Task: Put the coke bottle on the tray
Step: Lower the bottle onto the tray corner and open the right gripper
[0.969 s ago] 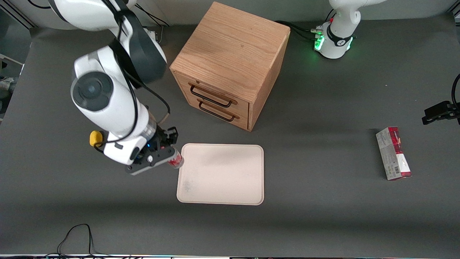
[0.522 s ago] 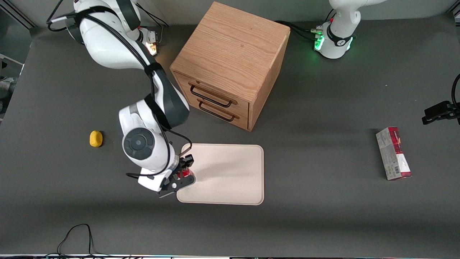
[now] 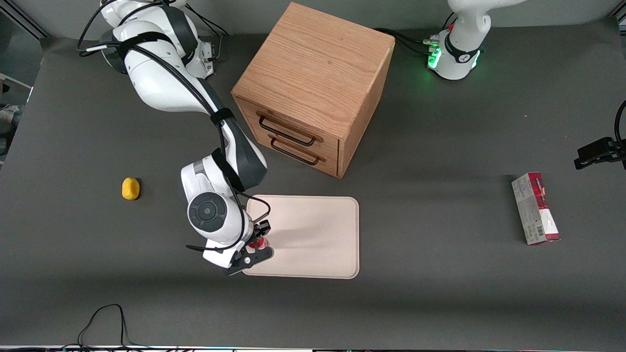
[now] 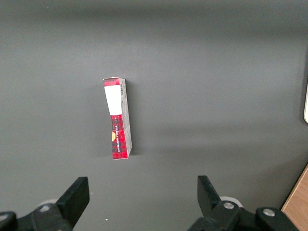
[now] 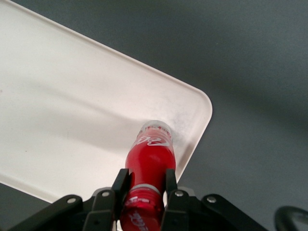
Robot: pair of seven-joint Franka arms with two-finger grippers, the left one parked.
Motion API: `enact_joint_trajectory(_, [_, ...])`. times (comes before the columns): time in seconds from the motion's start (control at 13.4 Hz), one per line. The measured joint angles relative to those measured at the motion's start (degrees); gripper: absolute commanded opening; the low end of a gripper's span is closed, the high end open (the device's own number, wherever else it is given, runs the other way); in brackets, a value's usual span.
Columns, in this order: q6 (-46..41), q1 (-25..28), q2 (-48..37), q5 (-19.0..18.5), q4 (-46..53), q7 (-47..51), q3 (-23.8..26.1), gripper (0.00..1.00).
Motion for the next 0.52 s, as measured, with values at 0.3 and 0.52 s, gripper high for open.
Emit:
enact_joint_trajectory(0.3, [0.5,0.0,0.0,0.0,0.2,0.0,0.0,1.0])
enact_joint_trajectory(0.52, [-0.3,0.0,-0.2,0.0,1.1,0.0,0.0,1.0])
